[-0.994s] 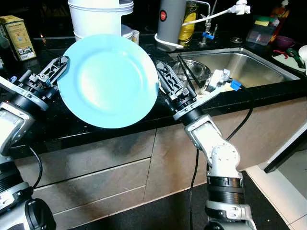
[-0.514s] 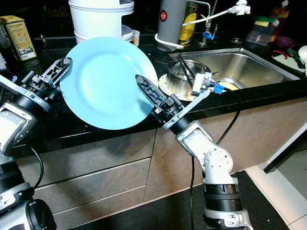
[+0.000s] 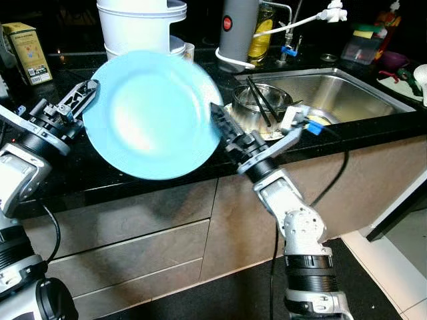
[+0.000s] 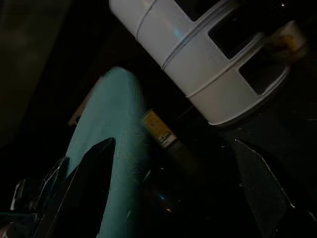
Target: Kitchen organization
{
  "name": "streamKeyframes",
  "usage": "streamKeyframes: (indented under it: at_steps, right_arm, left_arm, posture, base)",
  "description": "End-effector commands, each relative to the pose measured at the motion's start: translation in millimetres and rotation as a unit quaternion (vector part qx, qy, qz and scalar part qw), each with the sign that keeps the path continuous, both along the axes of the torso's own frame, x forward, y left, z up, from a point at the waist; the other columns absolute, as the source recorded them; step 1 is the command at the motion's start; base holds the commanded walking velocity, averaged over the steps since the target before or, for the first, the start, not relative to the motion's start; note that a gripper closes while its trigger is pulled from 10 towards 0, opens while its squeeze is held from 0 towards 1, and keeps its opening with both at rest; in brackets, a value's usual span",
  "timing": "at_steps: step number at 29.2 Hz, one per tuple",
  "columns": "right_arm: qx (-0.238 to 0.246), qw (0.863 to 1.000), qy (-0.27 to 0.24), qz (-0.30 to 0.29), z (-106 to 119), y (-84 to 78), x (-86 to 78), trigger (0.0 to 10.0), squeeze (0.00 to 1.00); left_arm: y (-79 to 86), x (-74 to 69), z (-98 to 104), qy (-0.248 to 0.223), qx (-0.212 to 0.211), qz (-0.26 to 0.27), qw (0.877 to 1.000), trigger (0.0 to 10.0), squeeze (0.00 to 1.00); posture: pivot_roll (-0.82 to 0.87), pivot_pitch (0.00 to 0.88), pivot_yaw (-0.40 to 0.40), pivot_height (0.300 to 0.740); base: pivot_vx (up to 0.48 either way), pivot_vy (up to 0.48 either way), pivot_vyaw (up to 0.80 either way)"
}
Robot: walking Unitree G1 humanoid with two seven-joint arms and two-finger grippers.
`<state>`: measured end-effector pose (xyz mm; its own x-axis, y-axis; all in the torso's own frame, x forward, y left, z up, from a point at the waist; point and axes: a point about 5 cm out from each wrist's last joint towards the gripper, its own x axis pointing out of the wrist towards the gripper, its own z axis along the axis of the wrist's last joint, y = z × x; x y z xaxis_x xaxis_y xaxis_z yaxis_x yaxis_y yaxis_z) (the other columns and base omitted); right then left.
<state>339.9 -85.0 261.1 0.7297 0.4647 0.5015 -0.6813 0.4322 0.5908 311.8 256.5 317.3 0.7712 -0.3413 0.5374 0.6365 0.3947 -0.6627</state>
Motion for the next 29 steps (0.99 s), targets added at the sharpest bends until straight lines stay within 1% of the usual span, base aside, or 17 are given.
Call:
streamKeyframes:
  at_steps: [1,5,10,14,15,17,18,19,20,21,22,24,25,29]
  right_arm:
    - [-0.005,1.000,0.002,-0.009,-0.1,0.2,1.6,10.0,0.00]
    - [-0.007,1.000,0.006,-0.004,-2.2,2.6,0.6,10.0,0.00]
    - [0.006,1.000,0.002,0.017,-1.3,8.6,-3.3,10.0,0.00]
    - [0.005,0.999,-0.008,0.044,-0.1,15.9,-7.8,10.0,0.00]
    - [0.006,0.998,-0.011,0.061,-0.1,19.6,-10.6,10.0,0.00]
    - [0.006,0.998,-0.011,0.061,-0.1,19.6,-10.6,10.0,0.00]
    - [0.007,0.997,-0.012,0.071,-0.2,21.7,-12.4,10.0,0.00]
    - [0.010,0.996,-0.014,0.089,-0.6,25.2,-15.5,8.6,0.00]
    - [0.011,0.995,-0.014,0.094,-0.7,26.1,-16.4,8.6,0.00]
    - [0.013,0.995,-0.014,0.096,-0.7,26.6,-16.8,4.8,0.00]
    - [0.016,0.995,-0.013,0.099,-0.6,26.9,-17.4,0.4,0.00]
    - [0.018,0.995,-0.013,0.100,-0.6,27.0,-17.6,0.4,0.00]
    - [0.022,0.994,-0.013,0.104,-0.7,27.0,-18.3,0.0,0.00]
    - [0.026,0.993,-0.014,0.110,-0.7,27.0,-19.1,0.0,0.00]
  left_arm:
    - [-0.6,0.2,-2.0,0.000,-0.004,-0.006,1.000,0.0,0.00]
    - [-1.5,0.1,-1.8,0.001,-0.003,-0.007,1.000,0.0,0.00]
    - [-2.5,0.5,-2.3,0.003,-0.001,-0.008,1.000,0.0,0.00]
    - [-3.4,0.3,-2.9,0.005,0.000,-0.010,1.000,0.0,0.00]
    - [-4.6,0.2,-3.9,0.009,0.001,-0.012,1.000,0.0,0.00]
    - [-4.6,0.2,-3.9,0.009,0.001,-0.012,1.000,0.0,0.00]
    - [-5.5,0.5,-5.0,0.012,0.004,-0.014,1.000,0.0,0.00]
    - [-7.1,1.1,-6.5,0.016,0.006,-0.016,1.000,0.0,0.00]
    - [-7.4,1.1,-6.8,0.017,0.006,-0.016,1.000,0.0,0.00]
    - [-7.7,1.2,-7.0,0.018,0.006,-0.016,1.000,0.0,0.00]
    - [-7.8,1.2,-7.2,0.018,0.006,-0.016,1.000,0.0,0.00]
    - [-7.9,1.2,-7.4,0.018,0.006,-0.017,1.000,0.0,0.00]
    - [-8.1,1.3,-7.9,0.019,0.007,-0.017,1.000,0.0,0.00]
    - [-8.4,1.8,-8.9,0.022,0.009,-0.017,1.000,0.0,0.00]
  posture:
    - [0.01,0.100,-0.061,0.740]
    - [0.01,0.102,-0.060,0.740]
    - [0.01,0.102,-0.060,0.740]
    - [0.01,0.105,-0.058,0.740]
    - [0.01,0.109,-0.057,0.740]
    - [0.01,0.109,-0.057,0.740]
    - [0.01,0.109,-0.057,0.740]
    - [0.01,0.113,-0.056,0.740]
    - [0.01,0.113,-0.056,0.740]
    - [0.01,0.113,-0.056,0.740]
    - [0.01,0.114,-0.056,0.740]
    - [0.01,0.114,-0.056,0.740]
    - [0.01,0.115,-0.055,0.740]
    - [0.01,0.118,-0.054,0.740]
  base:
    - [0.000,0.000,0.00]
    - [0.000,0.000,0.00]
    - [0.000,0.000,0.00]
    - [0.000,0.000,0.00]
    - [0.000,0.000,0.00]
    - [0.000,0.000,0.00]
    - [0.000,0.000,0.00]
    - [0.000,0.000,0.00]
    - [0.000,0.000,0.00]
    - [0.000,0.000,0.00]
    - [0.000,0.000,0.00]
    - [0.000,0.000,0.00]
    - [0.000,0.000,0.00]
    - [0.000,0.000,0.00]
